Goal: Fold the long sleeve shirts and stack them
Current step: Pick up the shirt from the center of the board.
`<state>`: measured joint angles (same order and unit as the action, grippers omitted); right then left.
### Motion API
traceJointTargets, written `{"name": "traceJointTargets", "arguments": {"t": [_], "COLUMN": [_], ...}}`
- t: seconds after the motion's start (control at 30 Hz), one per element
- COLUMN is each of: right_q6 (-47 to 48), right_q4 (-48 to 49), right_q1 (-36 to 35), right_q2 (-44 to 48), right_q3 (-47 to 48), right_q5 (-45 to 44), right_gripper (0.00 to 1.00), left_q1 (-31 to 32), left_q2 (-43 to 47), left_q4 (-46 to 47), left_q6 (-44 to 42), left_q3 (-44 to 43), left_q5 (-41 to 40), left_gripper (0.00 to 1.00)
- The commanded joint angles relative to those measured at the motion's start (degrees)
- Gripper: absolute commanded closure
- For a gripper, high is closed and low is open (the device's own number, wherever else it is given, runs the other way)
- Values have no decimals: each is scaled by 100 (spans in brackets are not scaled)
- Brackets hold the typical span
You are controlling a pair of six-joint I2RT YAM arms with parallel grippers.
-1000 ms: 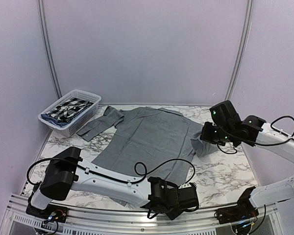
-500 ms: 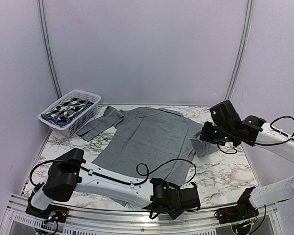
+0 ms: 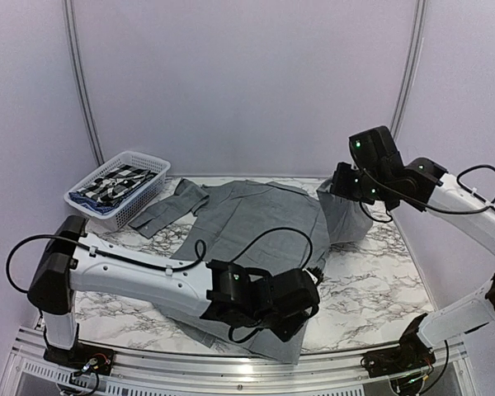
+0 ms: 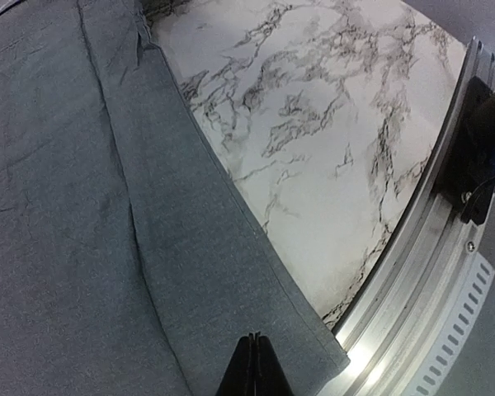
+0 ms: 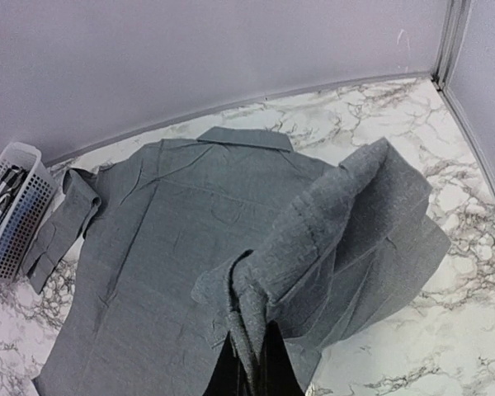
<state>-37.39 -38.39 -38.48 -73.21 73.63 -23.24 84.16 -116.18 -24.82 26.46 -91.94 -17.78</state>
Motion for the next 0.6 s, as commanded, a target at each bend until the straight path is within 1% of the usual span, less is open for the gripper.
{"name": "traceJointTargets", "arguments": {"t": [0.0,0.07,0.13,0.23,0.37,0.47,0.57], "right_q6": [515,588,618,608,530,464,418], "right_q4": [61,96,119,142,174,171,154], "right_q1": [-51,-47,-47,-46,-46,-46,-49], "right_q2": [-514,-688,-797,-852,-716,-570,-459], "right_q3": [732,861,878,822,603,447,331], "right_q5": [-254,-215,-167,-132,-108,-103,-106], "right_gripper": [100,100,100,100,100,100,100], "left_q1": [-81,28,151,236,323,413,426], "left_q2": [102,16,-178,-576,-1146,-1500,-1649], "left_q4": [298,241,143,-109,-470,-788,-977], "left_q6": [-496,-677,-785,-766,-696,-680,-602], "left_q3": [146,192,119,-338,-1026,-1433,-1538], "left_q5": [553,640,587,356,169,-122,-387], "left_gripper": [92,79,71,60,57,55,54]}}
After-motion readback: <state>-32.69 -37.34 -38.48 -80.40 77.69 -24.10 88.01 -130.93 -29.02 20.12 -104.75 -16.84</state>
